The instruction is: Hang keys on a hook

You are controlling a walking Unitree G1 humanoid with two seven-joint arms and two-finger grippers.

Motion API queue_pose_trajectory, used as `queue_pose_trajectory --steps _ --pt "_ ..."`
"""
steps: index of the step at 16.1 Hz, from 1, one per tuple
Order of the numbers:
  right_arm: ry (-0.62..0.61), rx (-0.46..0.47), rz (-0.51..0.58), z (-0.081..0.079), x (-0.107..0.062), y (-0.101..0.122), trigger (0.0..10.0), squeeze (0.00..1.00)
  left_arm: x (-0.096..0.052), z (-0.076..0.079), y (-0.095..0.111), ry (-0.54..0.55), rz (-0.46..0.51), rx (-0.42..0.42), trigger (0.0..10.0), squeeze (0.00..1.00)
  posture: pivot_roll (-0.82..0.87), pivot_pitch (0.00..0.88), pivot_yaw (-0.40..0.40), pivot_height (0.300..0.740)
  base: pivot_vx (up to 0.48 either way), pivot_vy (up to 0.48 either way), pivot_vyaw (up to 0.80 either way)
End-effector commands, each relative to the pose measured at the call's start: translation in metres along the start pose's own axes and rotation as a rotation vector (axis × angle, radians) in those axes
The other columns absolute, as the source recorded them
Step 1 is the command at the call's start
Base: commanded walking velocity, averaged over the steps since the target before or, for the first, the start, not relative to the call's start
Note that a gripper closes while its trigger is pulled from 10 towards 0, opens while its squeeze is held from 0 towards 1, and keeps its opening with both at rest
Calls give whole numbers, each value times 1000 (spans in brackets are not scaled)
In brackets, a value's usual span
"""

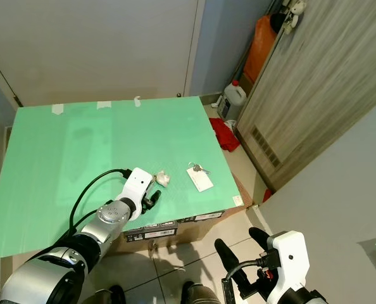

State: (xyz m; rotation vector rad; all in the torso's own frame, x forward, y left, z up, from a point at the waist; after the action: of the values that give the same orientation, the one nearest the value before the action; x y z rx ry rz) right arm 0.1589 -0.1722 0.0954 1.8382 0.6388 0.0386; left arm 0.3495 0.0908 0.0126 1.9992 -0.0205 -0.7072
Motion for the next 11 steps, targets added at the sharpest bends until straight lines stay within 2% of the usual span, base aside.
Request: queue_pose_trajectory --steps 1,3,8,9,10,11 --pt "-20 -5 -12 3 -4 2 10000 0 -1 7 -10 -19 -50 -19 10000 0 -408 200 -99 740 0 0 0" --pt "-21 -4 -13 3 -2 3 10000 0 -2 11 -18 -43 -95 -64 10000 0 -410 203 -103 740 0 0 0" --pt "-17 -4 -20 1 1 2 10000 0 -5 16 -30 -78 -168 -91 10000 0 -407 197 -102 740 0 0 0" --pt "-17 -4 -20 1 1 3 10000 0 -5 16 -30 -76 -168 -92 8588 0 -406 191 -101 740 0 0 0" --pt "-18 -6 -20 2 2 3 10000 0 -5 15 -30 -74 -168 -89 0 0 -406 188 -101 740 0 0 0" --pt "-18 -6 -20 2 2 3 10000 0 -4 14 -29 -73 -163 -86 0 0 -405 187 -101 740 0 0 0"
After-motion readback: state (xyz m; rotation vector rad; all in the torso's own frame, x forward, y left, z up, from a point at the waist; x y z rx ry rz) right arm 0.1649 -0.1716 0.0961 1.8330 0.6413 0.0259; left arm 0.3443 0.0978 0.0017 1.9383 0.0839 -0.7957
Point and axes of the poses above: a point about 5 cm out from each wrist's last joint towards the gripper, its own x axis pointing out of the wrist towards the gripper, its own y axis along the axis of the wrist's last joint, z = x × y, the point moved 3 cm from there along x, pointing out of the wrist towards the gripper, and after that the axes turned 11 degrees about x, right-handed, at the moved point
